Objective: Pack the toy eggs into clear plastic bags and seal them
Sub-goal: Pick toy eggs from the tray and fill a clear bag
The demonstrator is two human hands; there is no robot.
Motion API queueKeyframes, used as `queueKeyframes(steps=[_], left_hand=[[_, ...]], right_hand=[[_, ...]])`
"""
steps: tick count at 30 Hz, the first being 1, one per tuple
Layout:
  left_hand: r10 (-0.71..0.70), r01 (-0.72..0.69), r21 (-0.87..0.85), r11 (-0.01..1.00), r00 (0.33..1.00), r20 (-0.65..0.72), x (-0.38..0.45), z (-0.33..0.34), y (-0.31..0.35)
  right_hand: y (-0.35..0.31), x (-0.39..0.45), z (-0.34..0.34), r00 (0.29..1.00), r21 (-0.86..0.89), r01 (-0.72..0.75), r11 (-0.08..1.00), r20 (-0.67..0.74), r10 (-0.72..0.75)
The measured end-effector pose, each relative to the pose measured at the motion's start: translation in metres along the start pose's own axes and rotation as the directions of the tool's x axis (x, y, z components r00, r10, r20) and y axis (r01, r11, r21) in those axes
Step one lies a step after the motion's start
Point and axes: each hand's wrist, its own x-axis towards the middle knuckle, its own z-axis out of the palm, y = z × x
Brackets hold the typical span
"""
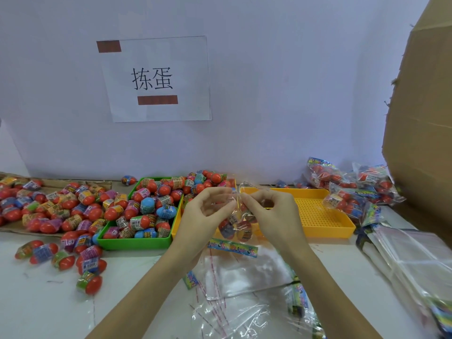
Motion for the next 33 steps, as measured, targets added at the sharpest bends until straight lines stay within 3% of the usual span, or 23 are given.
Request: queueKeyframes(steps=[2, 6, 11, 13, 15, 18, 26, 33], left_hand=[[0.043, -0.043, 0.005, 0.999, 0.999, 0.008, -0.001, 0.001, 0.001], [0.117, -0.117, 0.013, 0.993, 0.986, -0.119, -0.001, 0.003, -0.001], [0.058, -0.067, -0.045, 0.997, 0.984, -0.17, 0.0, 0.0, -0.001], [0.027, -0.038, -0.064, 0.997, 0.987, -0.156, 0.0, -0.001, -0.001], [0.011, -0.023, -0.082, 0.996, 0.989, -0.145, 0.0, 0.0, -0.001], [0.027, -0.037, -0.076, 0.996, 0.991, -0.13, -0.002, 0.003, 0.0], [0.084, -0.088, -0.061, 0.994, 0.994, -0.069, -0.003, 0.003, 0.0], [0.224, -0.214, 0.207, 0.955, 0.974, -0.029, -0.002, 0.001, 0.001]], right_hand=[[-0.001, 0.0, -0.001, 1.0, -0.041, 0.02, 0.999, 0.02, -0.019], [-0.001, -0.001, -0.001, 0.997, -0.117, 0.035, 0.992, 0.071, -0.026], [-0.001, -0.002, 0.004, 0.998, 0.014, -0.005, 1.0, 0.066, 0.004], [-0.002, -0.003, 0.006, 0.985, -0.065, 0.164, 0.984, -0.048, -0.167], [-0.001, -0.002, 0.006, 0.893, -0.243, 0.396, 0.885, -0.123, -0.434], [0.003, -0.004, 0.008, 0.785, -0.423, 0.538, 0.729, -0.064, -0.616], [0.006, -0.005, 0.011, 0.795, -0.514, 0.506, 0.692, -0.032, -0.605], [0.01, -0.002, 0.007, 0.802, -0.481, 0.518, 0.708, -0.015, -0.597]])
